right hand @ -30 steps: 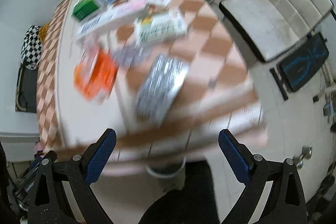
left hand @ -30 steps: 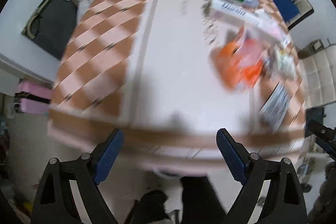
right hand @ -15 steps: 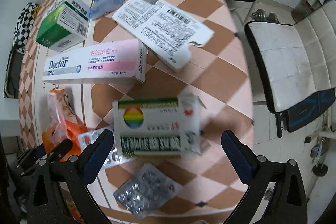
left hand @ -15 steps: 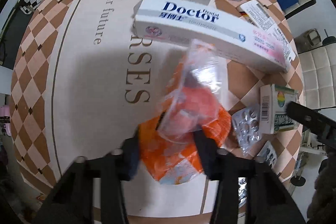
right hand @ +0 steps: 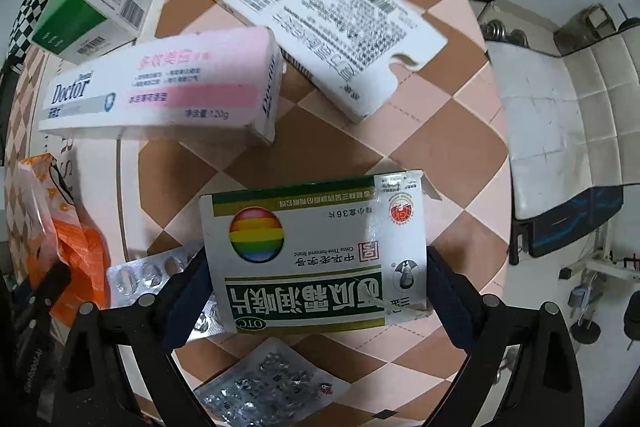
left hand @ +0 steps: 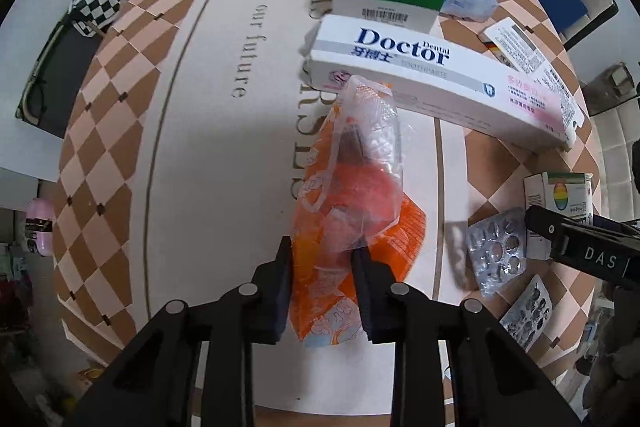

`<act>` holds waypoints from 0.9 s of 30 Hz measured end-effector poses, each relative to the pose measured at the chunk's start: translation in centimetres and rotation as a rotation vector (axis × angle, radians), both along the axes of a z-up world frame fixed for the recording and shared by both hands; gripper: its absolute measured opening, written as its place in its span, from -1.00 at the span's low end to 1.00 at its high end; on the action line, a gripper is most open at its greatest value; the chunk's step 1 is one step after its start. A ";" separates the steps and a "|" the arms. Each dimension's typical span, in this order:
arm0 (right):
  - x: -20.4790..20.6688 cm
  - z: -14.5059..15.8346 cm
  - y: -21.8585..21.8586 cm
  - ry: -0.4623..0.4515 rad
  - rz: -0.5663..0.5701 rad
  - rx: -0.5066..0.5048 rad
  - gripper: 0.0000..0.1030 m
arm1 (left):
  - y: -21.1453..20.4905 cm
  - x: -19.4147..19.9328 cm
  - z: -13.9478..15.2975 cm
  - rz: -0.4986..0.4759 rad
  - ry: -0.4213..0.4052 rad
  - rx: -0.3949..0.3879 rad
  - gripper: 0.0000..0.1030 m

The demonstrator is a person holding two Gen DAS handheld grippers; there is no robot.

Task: Collect trash
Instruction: 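Grasp the orange snack bag with the left tool while the right tool grasps the rainbow medicine box, then carry the snack bag and medicine box over the bin and release both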

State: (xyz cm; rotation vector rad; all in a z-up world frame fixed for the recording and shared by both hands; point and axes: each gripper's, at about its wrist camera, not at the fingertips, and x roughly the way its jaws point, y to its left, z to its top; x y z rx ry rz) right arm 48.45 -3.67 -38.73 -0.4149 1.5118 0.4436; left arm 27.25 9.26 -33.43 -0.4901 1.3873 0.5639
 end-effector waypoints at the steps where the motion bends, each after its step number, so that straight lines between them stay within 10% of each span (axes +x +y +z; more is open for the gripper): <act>1: -0.3 0.3 -0.1 -0.005 0.003 0.008 0.91 | -0.1 -0.1 0.4 -0.001 -0.003 0.008 -0.54; 15: -5.6 7.3 -3.8 -0.099 -0.022 0.141 0.91 | -2.5 -6.5 8.0 -0.014 -0.082 0.094 -0.55; 27: -22.9 16.2 -9.3 -0.185 -0.116 0.245 0.91 | -3.4 -19.7 13.7 -0.129 -0.216 0.085 -0.54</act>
